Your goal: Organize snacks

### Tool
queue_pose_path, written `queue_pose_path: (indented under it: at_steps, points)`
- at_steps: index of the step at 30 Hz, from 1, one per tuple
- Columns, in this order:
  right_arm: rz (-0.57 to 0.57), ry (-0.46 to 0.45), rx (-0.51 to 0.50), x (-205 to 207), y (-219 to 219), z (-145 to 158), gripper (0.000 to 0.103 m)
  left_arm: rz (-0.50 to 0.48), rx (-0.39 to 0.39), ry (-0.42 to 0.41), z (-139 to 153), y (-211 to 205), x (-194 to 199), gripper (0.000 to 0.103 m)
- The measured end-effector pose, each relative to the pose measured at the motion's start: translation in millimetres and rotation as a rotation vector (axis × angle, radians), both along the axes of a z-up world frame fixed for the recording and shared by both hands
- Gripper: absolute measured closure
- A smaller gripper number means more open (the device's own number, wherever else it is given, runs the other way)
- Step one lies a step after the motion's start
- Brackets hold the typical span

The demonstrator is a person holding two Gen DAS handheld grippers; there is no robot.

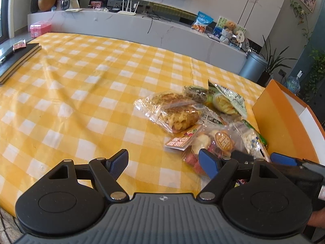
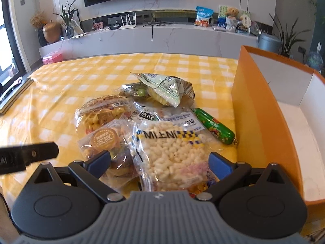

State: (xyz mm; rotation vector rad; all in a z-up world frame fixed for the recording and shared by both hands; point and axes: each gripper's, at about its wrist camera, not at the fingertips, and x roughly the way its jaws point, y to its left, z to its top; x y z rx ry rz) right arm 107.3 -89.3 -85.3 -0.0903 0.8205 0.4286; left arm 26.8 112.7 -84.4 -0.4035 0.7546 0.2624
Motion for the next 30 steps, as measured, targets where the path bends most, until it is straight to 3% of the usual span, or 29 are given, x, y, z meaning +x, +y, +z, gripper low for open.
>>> queue_pose_path:
  at_steps: [3,8,13,19,21,25,28,30]
  points:
    - [0.0,0.037,0.063,8.5,-6.2,-3.7,0.003,-0.011,-0.002,0.016,-2.9,-3.5,2.9,0.011]
    - [0.026,0.021,0.1,4.8,-10.3,-7.1,0.003,-0.028,0.015,0.012,-3.1,-9.3,2.6,0.011]
    - [-0.049,0.013,0.155,2.4,-23.5,-3.6,0.025,-0.003,0.013,0.004,-0.6,-7.3,0.7,0.011]
    - [-0.039,-0.003,0.157,-6.0,-22.2,-2.1,0.03,0.003,0.01,-0.012,3.7,-4.7,-2.7,0.011]
    - [-0.04,-0.016,0.149,-8.9,-20.3,1.0,0.039,0.001,0.006,-0.011,3.8,-5.4,-3.2,0.011]
    - [-0.019,-0.031,0.168,-21.2,-23.2,5.9,0.04,-0.001,0.004,-0.023,6.8,-6.0,-5.4,0.011]
    - [-0.017,-0.057,0.111,-26.7,-19.7,4.4,0.041,0.003,0.001,-0.025,7.7,-6.5,-6.3,0.011]
    - [-0.043,-0.044,0.076,-20.4,-15.9,0.4,0.033,0.002,0.002,-0.016,6.6,-8.1,-5.4,0.011]
